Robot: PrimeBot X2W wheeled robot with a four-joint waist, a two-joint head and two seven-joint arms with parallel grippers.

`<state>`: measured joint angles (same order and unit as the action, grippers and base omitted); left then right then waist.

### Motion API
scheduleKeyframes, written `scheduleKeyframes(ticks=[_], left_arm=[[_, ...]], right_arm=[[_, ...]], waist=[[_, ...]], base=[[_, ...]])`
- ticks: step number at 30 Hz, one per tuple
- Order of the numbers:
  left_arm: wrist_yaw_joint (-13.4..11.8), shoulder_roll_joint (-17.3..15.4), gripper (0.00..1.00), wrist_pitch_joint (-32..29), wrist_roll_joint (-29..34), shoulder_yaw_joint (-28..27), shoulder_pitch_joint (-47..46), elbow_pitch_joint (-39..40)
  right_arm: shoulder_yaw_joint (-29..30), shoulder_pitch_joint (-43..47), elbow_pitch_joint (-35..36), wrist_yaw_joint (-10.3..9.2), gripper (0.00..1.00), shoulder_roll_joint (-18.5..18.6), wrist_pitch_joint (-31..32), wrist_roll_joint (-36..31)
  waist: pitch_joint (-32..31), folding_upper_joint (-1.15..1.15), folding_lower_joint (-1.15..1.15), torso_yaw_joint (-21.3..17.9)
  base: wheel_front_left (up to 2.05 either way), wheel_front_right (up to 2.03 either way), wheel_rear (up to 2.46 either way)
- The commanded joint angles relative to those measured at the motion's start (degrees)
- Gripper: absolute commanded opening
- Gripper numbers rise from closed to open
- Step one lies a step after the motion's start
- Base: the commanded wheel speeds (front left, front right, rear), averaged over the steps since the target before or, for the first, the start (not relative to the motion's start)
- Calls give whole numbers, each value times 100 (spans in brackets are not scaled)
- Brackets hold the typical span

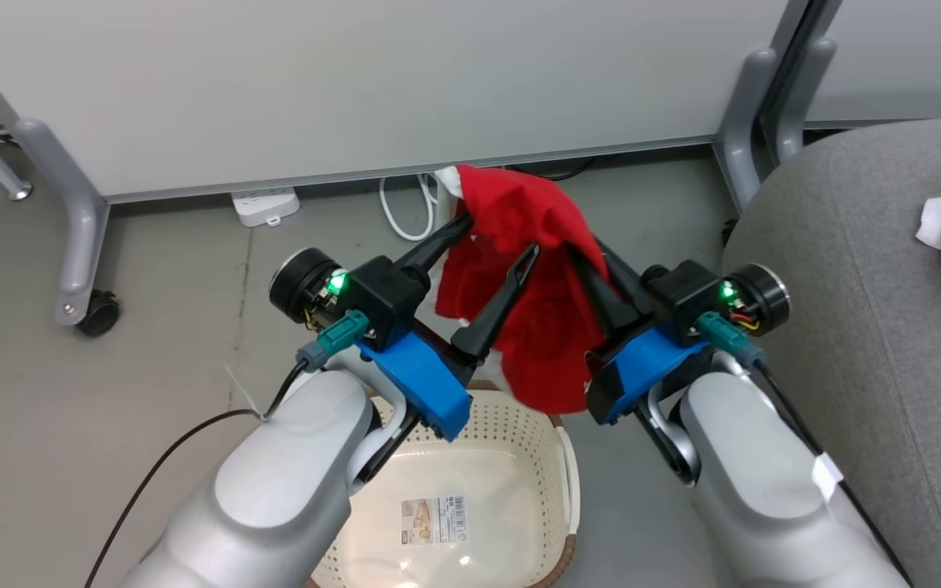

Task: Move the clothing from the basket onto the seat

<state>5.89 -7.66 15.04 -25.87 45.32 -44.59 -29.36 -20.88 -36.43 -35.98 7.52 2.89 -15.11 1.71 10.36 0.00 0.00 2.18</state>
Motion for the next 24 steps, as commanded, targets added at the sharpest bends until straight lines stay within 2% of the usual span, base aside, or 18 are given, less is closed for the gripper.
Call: scheduleKeyframes(ticks=[1, 8, 24], left_arm=[[-1, -21, 100, 21, 20, 6, 74, 13], [8, -75, 100, 21, 80, 72, 178, 39], [-30, -192, 100, 20, 237, 216, 312, 378]], right_arm=[[120, 61, 78, -6, 0, -2, -7, -9], [677, 200, 481, -6, 0, -2, -7, -104], [1741, 875, 1641, -6, 0, -4, -7, -364]], waist=[[35, 0, 0, -78], [132, 0, 0, -502], [480, 0, 0, -1795]], base=[[0, 0, 0], [0, 0, 0], [0, 0, 0]])
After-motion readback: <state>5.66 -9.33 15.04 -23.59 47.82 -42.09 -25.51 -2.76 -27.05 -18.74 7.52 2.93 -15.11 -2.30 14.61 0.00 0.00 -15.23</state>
